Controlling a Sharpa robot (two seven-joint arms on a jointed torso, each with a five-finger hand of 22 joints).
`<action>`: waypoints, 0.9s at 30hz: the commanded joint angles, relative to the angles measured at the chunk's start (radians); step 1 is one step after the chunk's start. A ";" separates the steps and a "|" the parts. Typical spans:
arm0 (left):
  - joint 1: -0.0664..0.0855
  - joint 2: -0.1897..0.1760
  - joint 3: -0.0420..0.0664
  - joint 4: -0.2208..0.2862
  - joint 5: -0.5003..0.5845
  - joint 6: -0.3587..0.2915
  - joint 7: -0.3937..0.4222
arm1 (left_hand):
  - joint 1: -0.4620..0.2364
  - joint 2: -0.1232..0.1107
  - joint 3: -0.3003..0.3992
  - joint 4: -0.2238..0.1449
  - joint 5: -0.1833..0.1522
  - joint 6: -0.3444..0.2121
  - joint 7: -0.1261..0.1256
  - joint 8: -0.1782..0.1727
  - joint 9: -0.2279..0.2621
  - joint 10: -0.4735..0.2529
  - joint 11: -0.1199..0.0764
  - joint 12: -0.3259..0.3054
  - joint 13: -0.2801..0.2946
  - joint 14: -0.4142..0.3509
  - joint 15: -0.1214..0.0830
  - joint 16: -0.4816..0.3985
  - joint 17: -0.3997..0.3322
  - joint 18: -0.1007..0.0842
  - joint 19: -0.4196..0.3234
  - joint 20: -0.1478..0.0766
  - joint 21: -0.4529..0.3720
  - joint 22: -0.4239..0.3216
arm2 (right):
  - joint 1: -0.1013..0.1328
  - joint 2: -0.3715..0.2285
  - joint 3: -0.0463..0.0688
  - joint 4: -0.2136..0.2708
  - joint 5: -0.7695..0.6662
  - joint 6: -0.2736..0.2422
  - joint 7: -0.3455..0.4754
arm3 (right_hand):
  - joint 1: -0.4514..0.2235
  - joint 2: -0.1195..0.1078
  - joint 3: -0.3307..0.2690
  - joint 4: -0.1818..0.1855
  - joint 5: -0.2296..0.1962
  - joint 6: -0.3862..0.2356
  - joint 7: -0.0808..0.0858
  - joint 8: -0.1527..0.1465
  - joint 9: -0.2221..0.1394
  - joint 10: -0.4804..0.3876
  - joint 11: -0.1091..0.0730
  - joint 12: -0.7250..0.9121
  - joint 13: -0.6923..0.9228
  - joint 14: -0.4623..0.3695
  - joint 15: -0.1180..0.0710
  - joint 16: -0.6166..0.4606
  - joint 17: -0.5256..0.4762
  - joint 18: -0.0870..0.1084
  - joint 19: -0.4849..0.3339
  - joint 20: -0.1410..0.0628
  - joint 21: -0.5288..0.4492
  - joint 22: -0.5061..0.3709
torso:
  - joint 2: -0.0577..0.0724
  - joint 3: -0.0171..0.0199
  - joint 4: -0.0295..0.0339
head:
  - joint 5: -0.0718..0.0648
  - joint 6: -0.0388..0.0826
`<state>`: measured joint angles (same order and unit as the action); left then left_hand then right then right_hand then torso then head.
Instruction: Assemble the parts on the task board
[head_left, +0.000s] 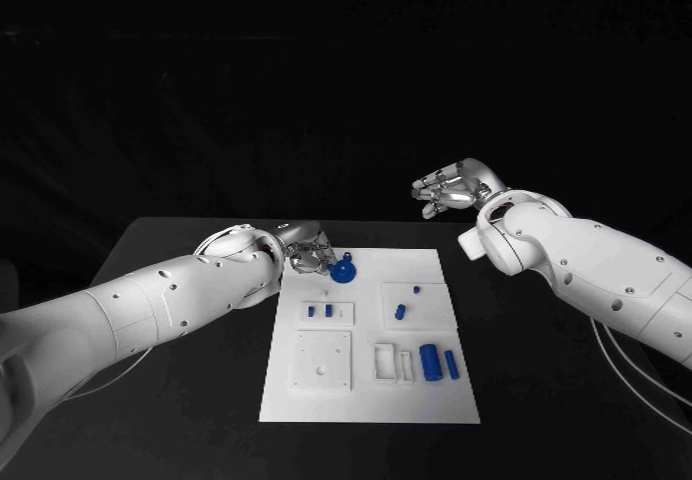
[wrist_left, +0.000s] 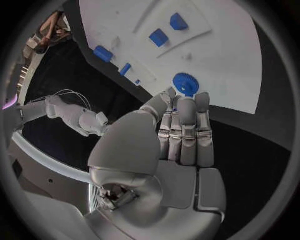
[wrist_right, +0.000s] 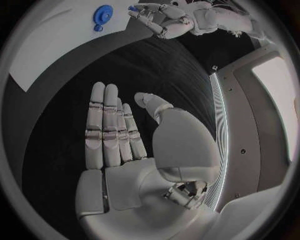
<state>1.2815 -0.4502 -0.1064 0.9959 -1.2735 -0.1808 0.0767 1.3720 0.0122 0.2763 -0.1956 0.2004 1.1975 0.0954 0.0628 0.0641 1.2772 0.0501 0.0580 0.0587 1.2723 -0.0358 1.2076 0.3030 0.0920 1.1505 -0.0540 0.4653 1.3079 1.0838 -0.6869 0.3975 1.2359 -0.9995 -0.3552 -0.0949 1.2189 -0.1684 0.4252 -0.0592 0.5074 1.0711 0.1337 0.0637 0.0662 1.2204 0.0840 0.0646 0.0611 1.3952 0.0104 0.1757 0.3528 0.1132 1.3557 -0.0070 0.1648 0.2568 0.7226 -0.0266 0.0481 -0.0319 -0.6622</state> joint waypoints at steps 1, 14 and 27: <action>0.003 -0.012 0.000 0.015 0.020 0.023 -0.002 | -0.005 -0.004 0.005 0.004 0.002 -0.003 0.002 0.000 0.001 -0.004 -0.001 0.000 0.000 0.004 0.002 -0.005 -0.001 0.002 0.002 0.002 -0.005 0.021 | 0.000 -0.002 0.000 0.002 -0.009 -0.004 0.010 | -0.006 0.000 0.004 -0.002 0.003 0.001 -0.001 -0.001 0.000 0.001 -0.001 -0.003 -0.001 -0.004 0.003 0.002 -0.001 0.006 -0.006 0.003 0.004 -0.001 | 0.001 -0.0003 -0.0001 | 0.003 -0.001; 0.004 -0.049 -0.012 0.035 -0.015 -0.010 0.037 | 0.001 -0.006 0.004 0.004 0.003 0.005 0.000 0.000 0.002 0.005 -0.003 0.000 0.000 0.003 0.000 -0.014 -0.004 0.000 -0.002 0.000 -0.006 0.021 | 0.000 -0.005 0.000 0.001 -0.010 0.004 0.007 | -0.004 0.000 0.005 -0.004 0.002 0.003 -0.001 -0.001 0.000 0.002 -0.001 -0.003 -0.001 -0.002 0.002 0.004 -0.001 0.007 -0.005 0.002 0.009 -0.004 | 0.003 0.0004 -0.0031 | 0.010 0.005; -0.034 -0.046 -0.027 0.025 -0.016 -0.001 0.047 | 0.001 -0.005 0.003 0.005 0.002 0.004 0.001 0.000 0.001 0.003 -0.003 0.000 0.000 0.004 0.000 -0.017 -0.005 0.000 -0.003 0.000 -0.005 0.021 | 0.000 -0.003 0.000 0.000 -0.010 0.007 0.008 | -0.004 0.002 0.005 -0.005 0.002 0.003 -0.001 -0.001 0.000 0.002 -0.001 -0.003 -0.001 -0.002 0.002 0.003 -0.001 0.006 -0.008 0.001 0.012 -0.005 | 0.003 0.0005 -0.0031 | 0.007 0.001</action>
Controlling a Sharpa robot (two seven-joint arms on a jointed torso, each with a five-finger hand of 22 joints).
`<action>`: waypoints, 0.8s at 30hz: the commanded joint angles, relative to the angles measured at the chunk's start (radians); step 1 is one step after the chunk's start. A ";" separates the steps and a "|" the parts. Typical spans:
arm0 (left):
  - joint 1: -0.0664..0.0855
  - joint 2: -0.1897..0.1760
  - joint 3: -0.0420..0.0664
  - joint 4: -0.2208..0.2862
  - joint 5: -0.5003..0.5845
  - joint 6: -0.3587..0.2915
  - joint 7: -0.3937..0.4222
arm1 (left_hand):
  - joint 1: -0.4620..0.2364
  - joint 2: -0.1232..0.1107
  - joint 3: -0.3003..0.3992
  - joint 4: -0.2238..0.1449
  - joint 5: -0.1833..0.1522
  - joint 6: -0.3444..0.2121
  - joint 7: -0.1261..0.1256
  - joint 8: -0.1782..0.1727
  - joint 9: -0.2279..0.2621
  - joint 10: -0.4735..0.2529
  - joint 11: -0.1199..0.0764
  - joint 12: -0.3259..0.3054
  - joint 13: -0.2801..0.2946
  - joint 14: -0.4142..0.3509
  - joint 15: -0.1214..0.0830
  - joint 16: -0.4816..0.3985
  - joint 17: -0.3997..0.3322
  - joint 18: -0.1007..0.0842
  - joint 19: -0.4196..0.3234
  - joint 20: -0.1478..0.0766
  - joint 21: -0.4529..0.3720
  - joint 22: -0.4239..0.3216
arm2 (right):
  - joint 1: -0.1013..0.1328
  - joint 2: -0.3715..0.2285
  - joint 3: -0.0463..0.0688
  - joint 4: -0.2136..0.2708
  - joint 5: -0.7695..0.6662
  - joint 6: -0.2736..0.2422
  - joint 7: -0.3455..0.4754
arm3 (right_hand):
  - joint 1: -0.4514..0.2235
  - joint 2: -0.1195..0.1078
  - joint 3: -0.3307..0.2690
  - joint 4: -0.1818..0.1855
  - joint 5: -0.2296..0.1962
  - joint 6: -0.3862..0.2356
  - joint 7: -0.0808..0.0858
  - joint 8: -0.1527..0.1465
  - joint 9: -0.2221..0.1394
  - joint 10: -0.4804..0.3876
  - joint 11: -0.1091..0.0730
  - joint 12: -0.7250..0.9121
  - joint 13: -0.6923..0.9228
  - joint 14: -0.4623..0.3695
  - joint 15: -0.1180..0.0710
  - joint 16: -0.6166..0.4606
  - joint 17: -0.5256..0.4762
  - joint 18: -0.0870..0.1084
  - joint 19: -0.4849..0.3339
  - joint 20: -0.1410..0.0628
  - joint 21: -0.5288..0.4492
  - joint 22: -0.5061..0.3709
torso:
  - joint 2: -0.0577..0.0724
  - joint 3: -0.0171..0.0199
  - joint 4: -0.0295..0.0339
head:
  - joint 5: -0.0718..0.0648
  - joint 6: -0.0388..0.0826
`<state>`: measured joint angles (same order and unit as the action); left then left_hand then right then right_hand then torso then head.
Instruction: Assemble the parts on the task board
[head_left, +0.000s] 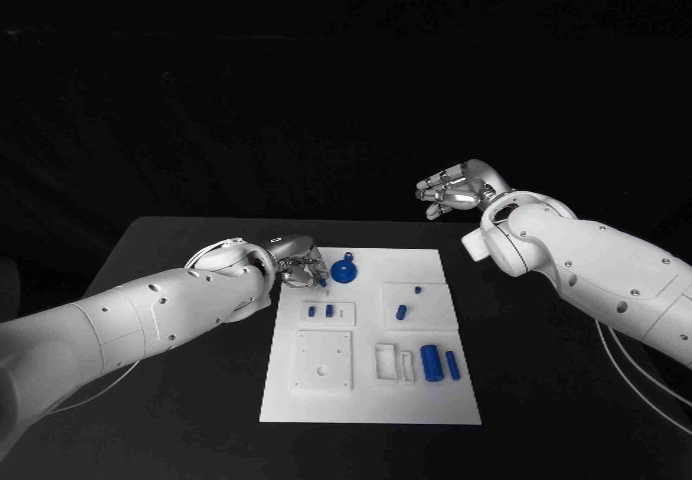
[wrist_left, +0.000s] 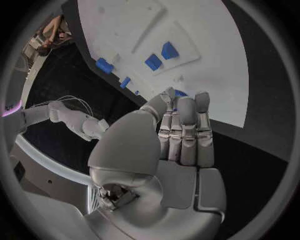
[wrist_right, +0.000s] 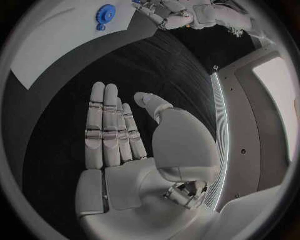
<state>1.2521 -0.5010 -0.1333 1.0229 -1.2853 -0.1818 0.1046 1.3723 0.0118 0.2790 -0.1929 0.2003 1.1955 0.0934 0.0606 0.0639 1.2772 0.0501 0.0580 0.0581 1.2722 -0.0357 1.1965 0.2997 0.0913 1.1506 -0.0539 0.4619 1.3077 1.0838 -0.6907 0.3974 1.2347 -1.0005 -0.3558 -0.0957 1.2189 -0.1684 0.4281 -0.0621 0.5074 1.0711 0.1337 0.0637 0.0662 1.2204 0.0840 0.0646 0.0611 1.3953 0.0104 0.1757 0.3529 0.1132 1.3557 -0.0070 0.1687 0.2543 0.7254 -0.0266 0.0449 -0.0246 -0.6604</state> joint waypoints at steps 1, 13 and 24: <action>-0.006 0.006 0.000 -0.004 -0.004 0.001 0.019 | 0.001 -0.004 0.001 0.002 0.002 0.006 0.003 0.002 0.002 0.003 -0.003 0.000 0.001 0.004 0.000 -0.006 -0.002 0.001 -0.003 0.000 -0.002 0.021 | 0.000 0.001 0.000 0.001 -0.009 0.008 0.009 | -0.004 0.002 0.002 -0.002 0.002 0.003 -0.001 -0.001 0.000 0.002 -0.001 -0.003 -0.002 -0.002 0.002 0.003 -0.001 0.006 -0.008 0.001 0.008 -0.002 | 0.000 0.0006 -0.0002 | 0.000 -0.001; -0.025 0.024 0.000 -0.033 0.003 0.015 0.024 | 0.001 -0.003 0.002 0.002 0.002 0.004 0.003 0.002 0.001 0.002 -0.002 0.000 0.001 0.005 0.000 -0.008 -0.001 0.001 -0.002 0.000 -0.002 0.021 | 0.000 0.002 0.000 0.001 -0.009 0.010 0.010 | -0.006 0.002 0.002 -0.002 0.003 0.002 -0.001 -0.001 0.000 0.002 -0.001 -0.003 -0.002 -0.001 0.002 0.003 -0.002 0.006 -0.008 0.001 0.011 -0.003 | -0.001 0.0006 -0.0001 | -0.008 -0.003; -0.027 0.039 0.000 -0.067 0.013 0.024 0.025 | 0.001 -0.002 0.003 0.001 0.003 0.002 0.004 0.002 0.001 -0.001 -0.001 0.000 0.001 0.005 0.001 -0.009 -0.001 0.002 -0.003 0.000 -0.003 0.021 | 0.000 0.004 0.000 0.000 -0.009 0.015 0.011 | -0.006 0.002 0.002 -0.002 0.003 0.002 -0.001 -0.001 0.000 0.002 -0.001 -0.003 -0.002 -0.001 0.002 0.003 -0.002 0.006 -0.008 0.001 0.011 -0.003 | 0.001 0.0020 -0.0014 | -0.008 -0.003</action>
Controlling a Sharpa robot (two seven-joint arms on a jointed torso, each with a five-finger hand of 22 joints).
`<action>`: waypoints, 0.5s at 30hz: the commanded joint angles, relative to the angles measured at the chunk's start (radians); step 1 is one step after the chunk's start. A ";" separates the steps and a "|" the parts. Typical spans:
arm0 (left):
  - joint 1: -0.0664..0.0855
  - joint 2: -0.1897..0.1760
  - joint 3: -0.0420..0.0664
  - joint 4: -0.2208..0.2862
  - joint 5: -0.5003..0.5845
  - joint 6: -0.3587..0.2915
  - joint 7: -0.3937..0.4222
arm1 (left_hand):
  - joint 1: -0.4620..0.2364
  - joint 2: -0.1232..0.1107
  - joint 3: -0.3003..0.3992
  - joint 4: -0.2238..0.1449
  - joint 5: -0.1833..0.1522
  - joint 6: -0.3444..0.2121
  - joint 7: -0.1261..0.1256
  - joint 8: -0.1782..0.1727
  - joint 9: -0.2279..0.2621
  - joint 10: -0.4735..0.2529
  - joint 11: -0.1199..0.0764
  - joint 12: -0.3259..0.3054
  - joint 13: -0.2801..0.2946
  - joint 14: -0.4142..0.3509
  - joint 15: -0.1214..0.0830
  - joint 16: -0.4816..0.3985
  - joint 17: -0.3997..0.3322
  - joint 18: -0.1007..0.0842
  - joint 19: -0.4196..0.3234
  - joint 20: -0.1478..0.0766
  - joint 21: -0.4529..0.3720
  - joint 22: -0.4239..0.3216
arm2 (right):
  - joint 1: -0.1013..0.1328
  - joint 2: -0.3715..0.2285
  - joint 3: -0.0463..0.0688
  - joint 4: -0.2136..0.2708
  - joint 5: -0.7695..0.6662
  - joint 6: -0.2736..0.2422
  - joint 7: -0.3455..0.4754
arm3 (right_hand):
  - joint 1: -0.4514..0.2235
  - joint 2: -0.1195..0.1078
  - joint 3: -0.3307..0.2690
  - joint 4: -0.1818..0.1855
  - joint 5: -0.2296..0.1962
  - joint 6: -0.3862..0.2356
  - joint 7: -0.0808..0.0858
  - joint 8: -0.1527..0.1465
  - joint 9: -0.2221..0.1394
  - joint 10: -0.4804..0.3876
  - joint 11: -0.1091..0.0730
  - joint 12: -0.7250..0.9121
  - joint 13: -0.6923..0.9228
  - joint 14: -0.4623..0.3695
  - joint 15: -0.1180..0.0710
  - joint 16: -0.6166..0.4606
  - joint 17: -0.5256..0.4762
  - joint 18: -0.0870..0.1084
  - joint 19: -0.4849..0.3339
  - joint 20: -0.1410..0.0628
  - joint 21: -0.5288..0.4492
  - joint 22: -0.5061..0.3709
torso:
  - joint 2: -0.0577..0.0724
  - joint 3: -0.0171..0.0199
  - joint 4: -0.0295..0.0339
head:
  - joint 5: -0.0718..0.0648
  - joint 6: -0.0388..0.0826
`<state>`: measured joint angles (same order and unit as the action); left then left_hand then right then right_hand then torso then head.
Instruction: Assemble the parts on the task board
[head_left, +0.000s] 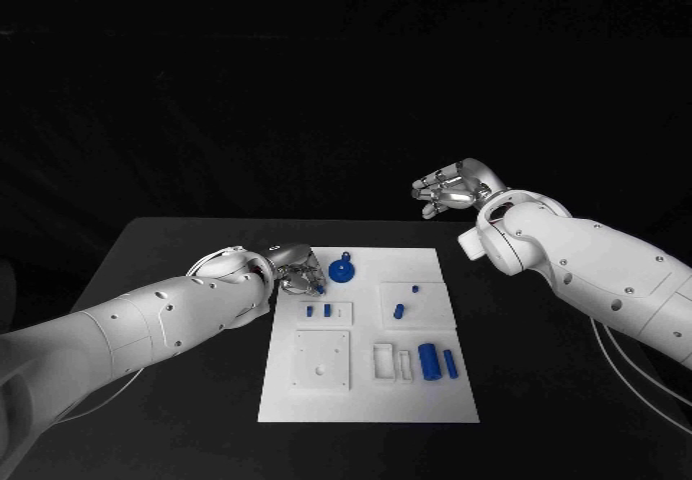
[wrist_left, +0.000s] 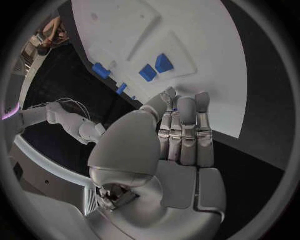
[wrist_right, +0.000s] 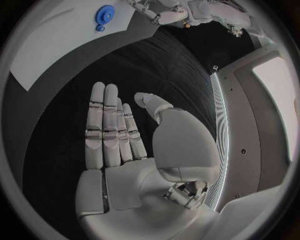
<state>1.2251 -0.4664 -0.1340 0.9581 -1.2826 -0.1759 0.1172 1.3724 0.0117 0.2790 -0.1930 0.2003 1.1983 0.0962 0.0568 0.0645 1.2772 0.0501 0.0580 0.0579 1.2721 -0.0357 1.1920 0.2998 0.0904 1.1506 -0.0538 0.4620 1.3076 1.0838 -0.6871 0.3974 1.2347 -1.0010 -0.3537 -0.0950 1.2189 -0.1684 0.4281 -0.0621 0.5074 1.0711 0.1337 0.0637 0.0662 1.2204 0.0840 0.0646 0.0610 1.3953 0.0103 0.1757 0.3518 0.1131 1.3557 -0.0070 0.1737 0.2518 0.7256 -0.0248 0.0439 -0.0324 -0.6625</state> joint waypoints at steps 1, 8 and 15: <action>0.000 0.005 0.000 -0.004 0.010 0.020 0.011 | 0.001 -0.002 0.003 0.001 0.003 -0.001 0.001 0.006 0.001 -0.001 -0.001 0.000 0.001 0.005 0.001 -0.004 -0.001 0.003 -0.003 0.000 -0.003 0.021 | 0.000 0.001 0.000 0.000 -0.009 0.013 0.010 | -0.006 0.002 0.003 -0.002 0.003 0.002 -0.001 -0.001 0.000 0.002 -0.001 -0.003 -0.001 -0.001 0.002 0.003 -0.001 0.006 -0.008 0.001 0.006 -0.001 | 0.000 0.0003 -0.0004 | 0.000 -0.002; 0.000 0.007 0.000 -0.004 0.009 0.029 0.009 | 0.002 -0.001 0.004 0.001 0.003 -0.001 0.001 0.006 0.001 0.000 -0.001 0.000 0.001 0.004 0.001 -0.005 -0.001 0.003 -0.004 0.000 -0.003 0.021 | 0.000 0.001 0.000 -0.001 -0.009 0.014 0.010 | -0.006 0.002 0.003 -0.002 0.003 0.002 -0.001 -0.001 0.000 0.002 -0.001 -0.003 -0.001 -0.001 0.002 0.003 -0.001 0.006 -0.008 0.001 0.006 -0.001 | -0.001 -0.0002 0.0011 | -0.002 -0.003; 0.000 0.011 0.000 -0.002 0.009 0.034 0.010 | 0.003 -0.001 0.004 -0.001 0.004 0.000 0.001 0.006 0.001 0.000 -0.002 0.000 0.001 0.004 0.001 -0.005 -0.001 0.003 -0.004 0.000 -0.003 0.021 | 0.000 0.001 0.000 -0.001 -0.009 0.014 0.010 | -0.006 0.002 0.003 -0.002 0.003 0.002 -0.001 -0.001 0.000 0.002 -0.001 -0.003 -0.001 -0.001 0.002 0.003 -0.001 0.006 -0.008 0.001 0.006 -0.001 | 0.000 0.0000 0.0005 | -0.003 -0.003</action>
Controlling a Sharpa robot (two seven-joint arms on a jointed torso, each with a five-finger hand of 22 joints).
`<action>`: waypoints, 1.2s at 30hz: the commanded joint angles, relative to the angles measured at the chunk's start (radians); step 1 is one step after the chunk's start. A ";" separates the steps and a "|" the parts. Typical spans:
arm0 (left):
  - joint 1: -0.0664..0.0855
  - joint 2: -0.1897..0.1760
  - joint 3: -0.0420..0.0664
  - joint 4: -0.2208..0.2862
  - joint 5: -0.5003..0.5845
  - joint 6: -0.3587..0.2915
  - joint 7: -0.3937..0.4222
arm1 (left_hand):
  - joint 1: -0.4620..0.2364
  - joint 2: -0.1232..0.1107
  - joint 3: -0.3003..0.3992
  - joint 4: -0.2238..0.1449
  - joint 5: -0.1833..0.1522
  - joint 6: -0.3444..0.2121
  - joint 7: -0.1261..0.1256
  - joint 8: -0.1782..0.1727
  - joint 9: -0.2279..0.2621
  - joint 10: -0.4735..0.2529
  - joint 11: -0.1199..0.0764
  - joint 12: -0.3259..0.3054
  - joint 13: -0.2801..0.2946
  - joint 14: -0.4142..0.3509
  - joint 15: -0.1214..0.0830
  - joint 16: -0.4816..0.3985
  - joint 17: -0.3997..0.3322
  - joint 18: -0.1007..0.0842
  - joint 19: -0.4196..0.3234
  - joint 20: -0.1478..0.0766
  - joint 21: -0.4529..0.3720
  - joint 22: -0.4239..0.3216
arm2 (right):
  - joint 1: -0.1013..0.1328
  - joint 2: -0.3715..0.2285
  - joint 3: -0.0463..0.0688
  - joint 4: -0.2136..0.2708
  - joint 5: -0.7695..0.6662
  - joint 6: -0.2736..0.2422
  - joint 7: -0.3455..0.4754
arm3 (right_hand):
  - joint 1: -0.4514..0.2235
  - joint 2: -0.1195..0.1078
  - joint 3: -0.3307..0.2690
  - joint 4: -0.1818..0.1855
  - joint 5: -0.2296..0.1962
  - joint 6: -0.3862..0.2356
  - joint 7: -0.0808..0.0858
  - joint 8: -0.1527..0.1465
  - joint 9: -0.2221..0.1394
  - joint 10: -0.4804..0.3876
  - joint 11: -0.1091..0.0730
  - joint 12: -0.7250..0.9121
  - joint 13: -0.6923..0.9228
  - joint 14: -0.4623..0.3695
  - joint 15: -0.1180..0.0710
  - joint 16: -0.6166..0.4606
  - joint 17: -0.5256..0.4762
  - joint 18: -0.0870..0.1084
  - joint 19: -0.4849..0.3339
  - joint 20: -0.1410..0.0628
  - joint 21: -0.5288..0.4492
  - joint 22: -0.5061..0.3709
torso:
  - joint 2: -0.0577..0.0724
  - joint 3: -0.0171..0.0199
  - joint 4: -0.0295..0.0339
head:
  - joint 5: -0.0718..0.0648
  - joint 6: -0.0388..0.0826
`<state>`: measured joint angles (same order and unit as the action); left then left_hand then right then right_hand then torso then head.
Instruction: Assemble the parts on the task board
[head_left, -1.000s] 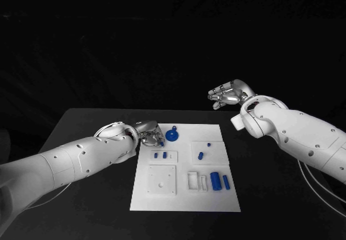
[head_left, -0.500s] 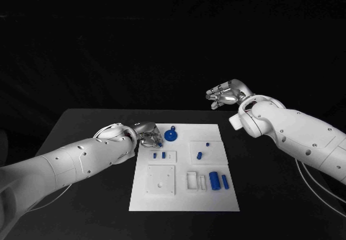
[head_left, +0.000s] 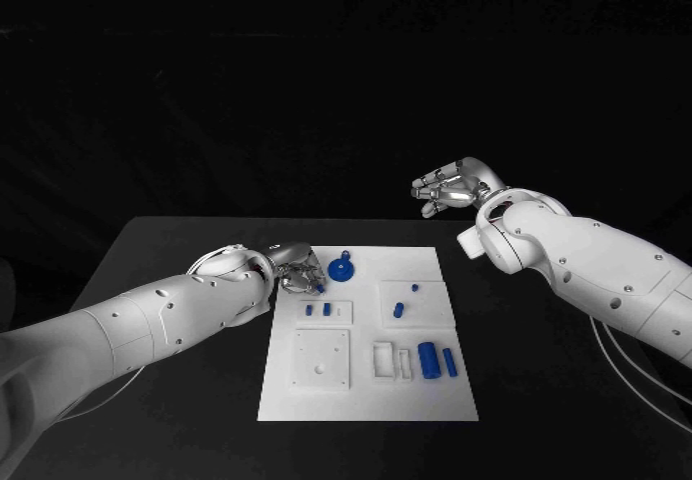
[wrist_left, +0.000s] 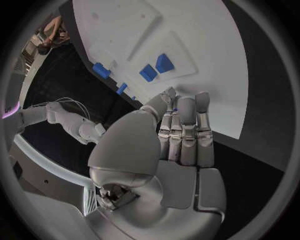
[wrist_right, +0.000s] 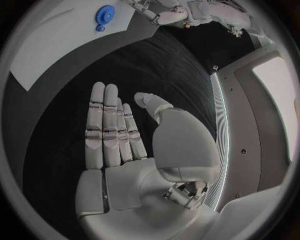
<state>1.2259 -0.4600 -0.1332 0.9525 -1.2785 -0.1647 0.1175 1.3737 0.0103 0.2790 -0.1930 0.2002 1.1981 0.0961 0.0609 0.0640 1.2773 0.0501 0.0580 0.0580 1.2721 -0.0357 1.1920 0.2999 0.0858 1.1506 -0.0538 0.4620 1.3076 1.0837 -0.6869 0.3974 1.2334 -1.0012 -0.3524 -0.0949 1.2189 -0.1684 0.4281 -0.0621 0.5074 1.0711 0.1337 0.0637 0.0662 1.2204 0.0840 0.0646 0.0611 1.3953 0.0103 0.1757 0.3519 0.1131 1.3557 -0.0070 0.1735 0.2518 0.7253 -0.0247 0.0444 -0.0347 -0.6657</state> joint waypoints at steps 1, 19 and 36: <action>-0.001 0.006 0.000 0.004 0.005 0.024 0.010 | 0.001 0.000 0.004 -0.001 0.004 0.000 0.001 0.002 0.002 0.000 -0.002 0.000 0.001 0.004 0.001 -0.005 -0.001 0.008 -0.004 0.000 -0.003 0.021 | 0.000 0.001 0.000 0.000 -0.008 0.012 0.009 | -0.006 0.002 0.003 -0.002 0.003 0.002 -0.001 -0.001 0.000 0.002 -0.001 -0.003 -0.002 -0.001 0.002 0.003 -0.001 0.006 -0.008 0.001 0.006 -0.001 | 0.000 0.0000 0.0000 | -0.001 0.000; -0.001 0.015 -0.001 0.007 -0.051 0.066 -0.039 | 0.005 0.002 0.000 -0.003 0.000 0.002 0.001 0.002 0.001 0.002 -0.002 0.000 0.001 0.000 0.001 -0.012 -0.002 0.008 -0.010 0.000 -0.006 0.021 | 0.000 0.002 0.000 0.000 -0.008 0.015 0.008 | -0.006 0.002 0.003 -0.002 0.003 0.002 -0.001 -0.001 0.000 0.002 -0.001 -0.003 -0.002 -0.001 0.002 0.003 -0.001 0.006 -0.008 0.001 0.006 -0.001 | 0.000 0.0002 0.0006 | -0.002 -0.004; 0.000 0.016 -0.001 -0.001 -0.095 0.092 -0.098 | 0.009 0.001 -0.005 -0.003 -0.009 -0.006 0.003 0.001 0.001 -0.006 0.001 0.000 0.001 -0.011 0.004 -0.011 -0.002 0.007 -0.015 0.003 -0.009 0.021 | 0.000 0.002 0.000 -0.004 -0.008 0.019 0.007 | -0.008 0.003 0.002 -0.003 0.002 0.003 -0.001 -0.001 0.000 0.002 -0.001 -0.003 -0.001 0.000 0.002 0.002 -0.003 0.006 -0.011 0.002 0.013 -0.009 | -0.001 -0.0010 0.0002 | -0.002 -0.006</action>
<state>1.2282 -0.4460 -0.1328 0.9491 -1.3505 -0.1064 0.0410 1.3763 0.0078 0.2790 -0.1929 0.1963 1.1986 0.1001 0.0572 0.0647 1.2773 0.0502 0.0580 0.0580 1.2681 -0.0317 1.1830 0.2988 0.0816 1.1397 -0.0503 0.4583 1.3076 1.0837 -0.6855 0.3974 1.2294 -1.0014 -0.3478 -0.0956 1.2189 -0.1684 0.4281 -0.0621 0.5074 1.0711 0.1338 0.0637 0.0662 1.2204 0.0840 0.0646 0.0610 1.3963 0.0094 0.1758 0.3496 0.1131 1.3521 -0.0034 0.1840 0.2437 0.7252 -0.0253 0.0451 -0.0369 -0.6726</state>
